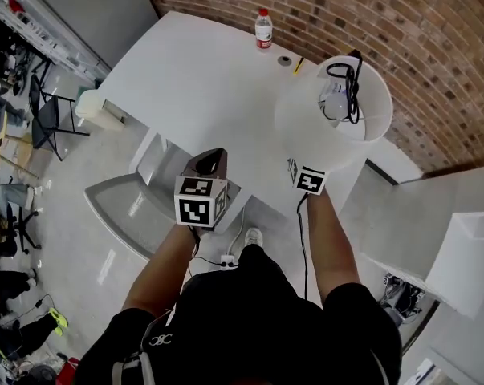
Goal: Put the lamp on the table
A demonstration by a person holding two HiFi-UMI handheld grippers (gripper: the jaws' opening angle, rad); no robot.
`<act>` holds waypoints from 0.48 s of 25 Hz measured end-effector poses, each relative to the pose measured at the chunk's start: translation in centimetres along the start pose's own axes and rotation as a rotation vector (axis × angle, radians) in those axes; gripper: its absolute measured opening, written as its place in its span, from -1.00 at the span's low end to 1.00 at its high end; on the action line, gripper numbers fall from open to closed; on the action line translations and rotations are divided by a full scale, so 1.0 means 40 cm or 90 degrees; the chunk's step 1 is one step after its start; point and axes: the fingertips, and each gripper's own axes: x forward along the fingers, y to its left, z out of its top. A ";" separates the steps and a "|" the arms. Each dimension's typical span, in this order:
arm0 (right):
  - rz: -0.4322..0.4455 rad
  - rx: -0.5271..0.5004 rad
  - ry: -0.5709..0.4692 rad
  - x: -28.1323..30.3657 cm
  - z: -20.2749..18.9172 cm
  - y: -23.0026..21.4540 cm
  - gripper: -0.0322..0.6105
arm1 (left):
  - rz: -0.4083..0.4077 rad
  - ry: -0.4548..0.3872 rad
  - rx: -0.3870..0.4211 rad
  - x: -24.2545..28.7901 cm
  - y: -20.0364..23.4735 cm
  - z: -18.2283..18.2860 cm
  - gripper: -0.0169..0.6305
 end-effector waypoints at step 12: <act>-0.022 0.020 0.050 0.204 -0.145 -0.056 -0.40 | 0.042 0.062 -0.016 0.116 0.080 -0.055 -0.94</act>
